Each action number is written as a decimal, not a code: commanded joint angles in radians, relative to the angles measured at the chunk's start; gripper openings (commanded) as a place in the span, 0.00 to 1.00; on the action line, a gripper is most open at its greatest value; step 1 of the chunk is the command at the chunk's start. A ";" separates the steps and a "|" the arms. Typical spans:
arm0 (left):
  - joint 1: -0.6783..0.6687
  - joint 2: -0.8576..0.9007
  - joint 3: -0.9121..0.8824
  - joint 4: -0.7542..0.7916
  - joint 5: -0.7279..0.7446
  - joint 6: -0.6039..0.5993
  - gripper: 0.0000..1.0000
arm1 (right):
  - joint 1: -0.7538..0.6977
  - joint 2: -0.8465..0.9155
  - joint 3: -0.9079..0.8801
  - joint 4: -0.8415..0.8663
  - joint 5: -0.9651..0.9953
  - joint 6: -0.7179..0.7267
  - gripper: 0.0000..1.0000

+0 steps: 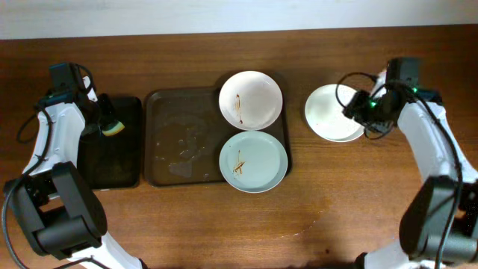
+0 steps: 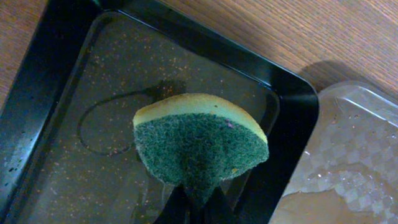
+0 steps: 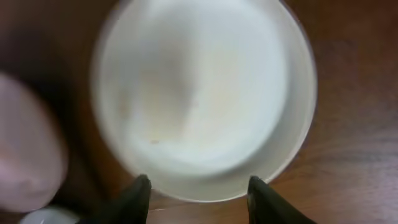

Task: Clean dirty plates on tray and stack at the side
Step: 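Grip the rim of the lower-right plate with the right gripper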

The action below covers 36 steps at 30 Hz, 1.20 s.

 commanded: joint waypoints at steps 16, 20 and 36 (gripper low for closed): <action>0.000 -0.013 0.005 0.002 -0.007 0.005 0.01 | 0.523 0.222 0.018 -0.125 -0.069 0.034 0.04; 0.000 -0.013 0.005 0.002 -0.007 0.005 0.01 | 0.729 0.235 0.110 0.141 0.068 0.190 0.04; -0.198 -0.013 0.005 -0.007 0.119 0.046 0.01 | 0.750 0.577 0.392 0.154 0.029 0.216 0.24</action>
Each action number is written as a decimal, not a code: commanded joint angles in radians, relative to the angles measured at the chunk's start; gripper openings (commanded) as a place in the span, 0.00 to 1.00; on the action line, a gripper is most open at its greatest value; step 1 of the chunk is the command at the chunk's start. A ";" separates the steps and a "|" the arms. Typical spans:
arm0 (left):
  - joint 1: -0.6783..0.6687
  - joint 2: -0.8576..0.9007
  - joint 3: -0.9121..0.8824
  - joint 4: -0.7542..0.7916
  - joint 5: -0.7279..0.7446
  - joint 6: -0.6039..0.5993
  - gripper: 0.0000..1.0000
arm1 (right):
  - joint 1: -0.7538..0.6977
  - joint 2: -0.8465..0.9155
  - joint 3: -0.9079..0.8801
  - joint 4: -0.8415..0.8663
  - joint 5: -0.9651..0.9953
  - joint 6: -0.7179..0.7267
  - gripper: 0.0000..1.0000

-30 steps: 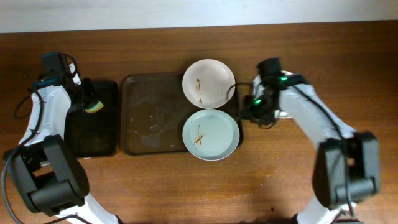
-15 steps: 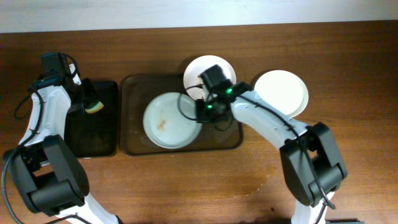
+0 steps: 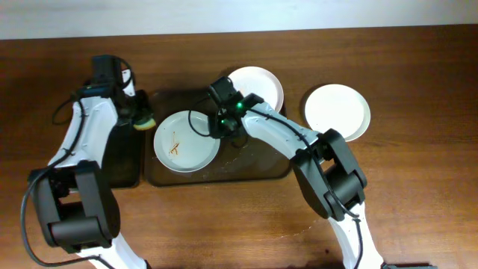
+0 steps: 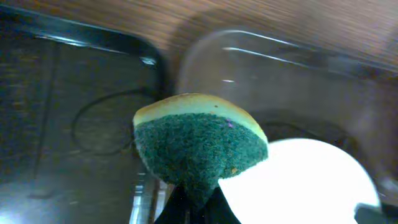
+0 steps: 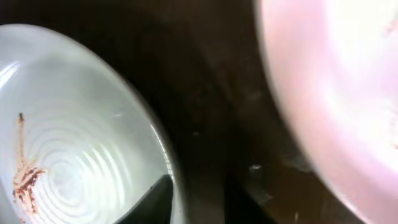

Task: Clean dirty plates on tray and stack at the side
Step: 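Grip the rim of the lower-right plate with the right gripper, then scrub the held plate with the sponge in the left gripper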

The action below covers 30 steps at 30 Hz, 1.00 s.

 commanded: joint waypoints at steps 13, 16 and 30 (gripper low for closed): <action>-0.212 0.207 -0.051 0.057 -0.139 -0.017 0.01 | -0.043 0.035 -0.003 0.001 -0.106 0.078 0.04; -0.289 0.206 -0.146 0.113 -0.258 -0.045 0.01 | -0.066 0.039 -0.003 0.005 -0.106 0.078 0.04; -0.235 0.138 -0.299 0.413 -0.259 0.010 0.01 | -0.087 0.076 -0.003 0.011 -0.178 0.074 0.04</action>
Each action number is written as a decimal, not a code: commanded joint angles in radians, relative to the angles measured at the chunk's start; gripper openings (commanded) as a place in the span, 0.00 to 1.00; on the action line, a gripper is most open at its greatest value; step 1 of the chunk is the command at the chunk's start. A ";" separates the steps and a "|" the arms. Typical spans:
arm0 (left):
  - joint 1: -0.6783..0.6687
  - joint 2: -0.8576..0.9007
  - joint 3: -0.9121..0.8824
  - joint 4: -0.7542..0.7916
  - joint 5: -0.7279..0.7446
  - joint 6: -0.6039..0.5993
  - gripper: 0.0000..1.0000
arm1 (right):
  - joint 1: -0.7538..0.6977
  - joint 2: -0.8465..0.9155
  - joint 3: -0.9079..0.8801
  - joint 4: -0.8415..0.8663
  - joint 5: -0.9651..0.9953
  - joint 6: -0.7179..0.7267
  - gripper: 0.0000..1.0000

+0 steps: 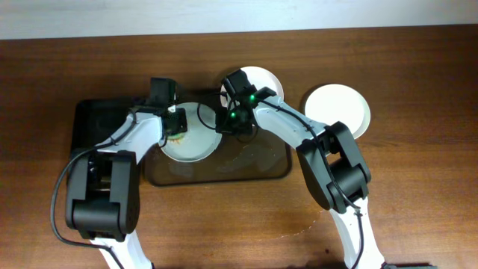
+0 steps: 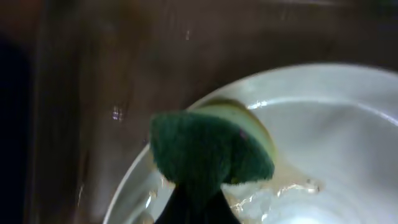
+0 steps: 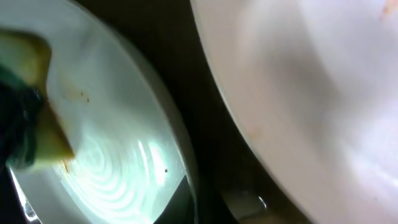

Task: Clean dirty plates on tray and stack at the side
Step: 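Scrub the held plate with the sponge in the left gripper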

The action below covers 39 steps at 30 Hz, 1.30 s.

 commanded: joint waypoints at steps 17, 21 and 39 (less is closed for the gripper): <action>0.000 0.066 -0.072 0.040 -0.119 -0.006 0.01 | -0.013 0.044 -0.005 -0.008 0.005 -0.010 0.04; 0.012 0.066 -0.072 -0.199 -0.060 -0.040 0.00 | -0.013 0.044 -0.005 -0.008 -0.002 -0.017 0.04; 0.035 0.066 -0.072 -0.277 0.366 0.131 0.01 | -0.013 0.044 -0.005 -0.006 -0.002 -0.021 0.04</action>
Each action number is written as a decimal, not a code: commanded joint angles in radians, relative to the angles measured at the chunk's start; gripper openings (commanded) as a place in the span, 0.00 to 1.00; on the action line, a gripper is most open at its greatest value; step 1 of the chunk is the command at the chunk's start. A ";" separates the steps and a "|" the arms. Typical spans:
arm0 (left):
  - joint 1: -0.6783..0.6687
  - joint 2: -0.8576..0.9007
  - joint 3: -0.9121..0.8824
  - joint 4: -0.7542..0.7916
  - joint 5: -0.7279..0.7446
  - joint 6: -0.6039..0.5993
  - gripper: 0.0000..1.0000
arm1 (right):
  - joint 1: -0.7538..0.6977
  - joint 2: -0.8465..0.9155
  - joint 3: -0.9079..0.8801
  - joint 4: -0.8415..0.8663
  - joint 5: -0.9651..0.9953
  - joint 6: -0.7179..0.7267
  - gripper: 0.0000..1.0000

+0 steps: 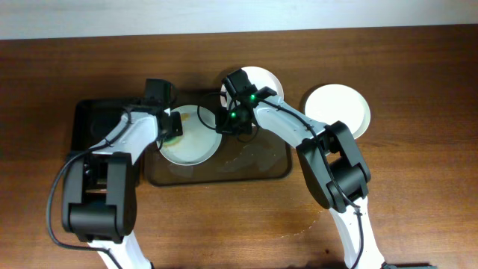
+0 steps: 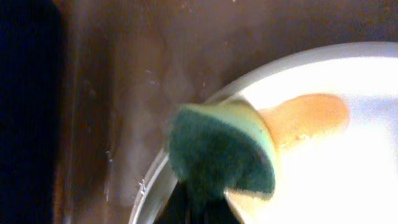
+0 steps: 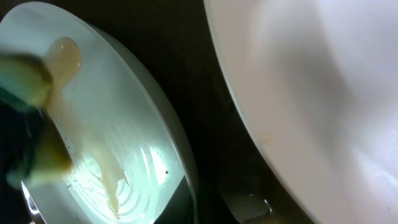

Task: Clean dirty plates on tray and stack at the side
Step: 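Scrub the held plate with the sponge in the left gripper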

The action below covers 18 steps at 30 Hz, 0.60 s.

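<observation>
A light blue plate (image 1: 193, 138) lies at the left of the brown tray (image 1: 250, 161). My left gripper (image 1: 169, 123) is shut on a green and yellow sponge (image 2: 224, 149), which presses on the plate's left edge beside a brownish wet smear (image 2: 305, 115). My right gripper (image 1: 223, 125) is shut on the plate's right rim (image 3: 177, 155). A white plate (image 1: 258, 84) with a faint mark sits at the tray's back right corner. Clean white plates (image 1: 337, 112) are stacked on the table to the right.
A black tray (image 1: 93, 138) lies on the table left of the brown tray. The brown tray's floor is wet. Both arms reach over the tray's back half.
The sponge has shifted from the plate's upper left to its left edge. A brownish wet streak now runs across the plate. The right gripper still pinches the rim.
First the sponge was held over the black tray, the right gripper was open above the clean stack, and both dirty plates sat at the tray's right. Then the right gripper had the blue plate at the tray's left. Later the sponge was on it, and now smears it.
</observation>
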 commanded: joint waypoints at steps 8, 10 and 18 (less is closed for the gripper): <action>0.036 0.080 -0.050 0.227 0.132 0.042 0.00 | -0.008 0.039 -0.006 -0.009 0.024 0.002 0.04; 0.060 0.056 0.021 0.052 -0.047 0.000 0.01 | -0.009 0.039 -0.007 -0.009 0.024 -0.002 0.04; 0.176 -0.021 0.425 -0.645 0.098 0.080 0.01 | -0.009 0.021 -0.002 -0.017 -0.027 -0.050 0.04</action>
